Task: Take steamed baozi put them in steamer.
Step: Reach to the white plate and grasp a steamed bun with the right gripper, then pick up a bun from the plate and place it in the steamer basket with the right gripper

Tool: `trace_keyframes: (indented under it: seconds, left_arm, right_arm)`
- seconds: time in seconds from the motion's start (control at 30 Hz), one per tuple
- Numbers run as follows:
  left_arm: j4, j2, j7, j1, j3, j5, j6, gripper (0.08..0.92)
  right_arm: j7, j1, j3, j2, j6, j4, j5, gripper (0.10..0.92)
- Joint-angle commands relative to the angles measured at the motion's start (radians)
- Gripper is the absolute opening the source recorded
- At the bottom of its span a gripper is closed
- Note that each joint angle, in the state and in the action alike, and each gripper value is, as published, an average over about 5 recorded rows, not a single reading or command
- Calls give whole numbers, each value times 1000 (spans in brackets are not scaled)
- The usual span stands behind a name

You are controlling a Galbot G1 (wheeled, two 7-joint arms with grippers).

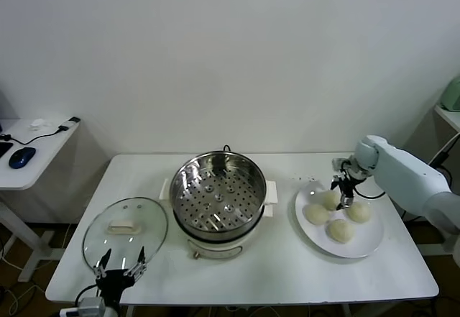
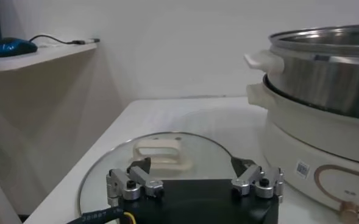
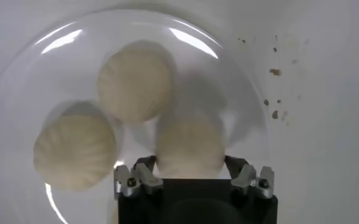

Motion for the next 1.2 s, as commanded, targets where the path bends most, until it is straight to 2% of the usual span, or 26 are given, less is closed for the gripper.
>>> trace_keyframes:
  seconds: [0.03,0.23,0.47,0.67,0.8,0.9,1.0,1.2]
  left_arm:
    - [-3,-1,0,1,2,2,0,823]
    - [-11,-5,0,3,7,7,0,823]
    - [-24,-4,0,8,13,14,-2,823]
    - [-30,4,0,15,13,14,-2,823]
    - [-28,9,-1,15,16,14,0,823]
    - [-26,10,-1,10,19,14,2,823]
    - [-28,10,0,5,19,14,4,823]
    - [-31,10,-4,7,14,16,2,823]
  right_arm:
    - [2,-11,25,7,17,-7,-4,734]
    - [-4,66,6,-51,49,105,27,730]
    - [-42,422,-287,-113,123,306,257,729]
    - [-89,780,-545,-10,269,477,494,729]
    - [-99,908,-622,119,343,621,563,729]
    - [-85,924,-633,212,383,712,538,729]
    - [-57,878,-636,299,467,749,414,729]
    - [23,690,-565,370,615,626,103,729]
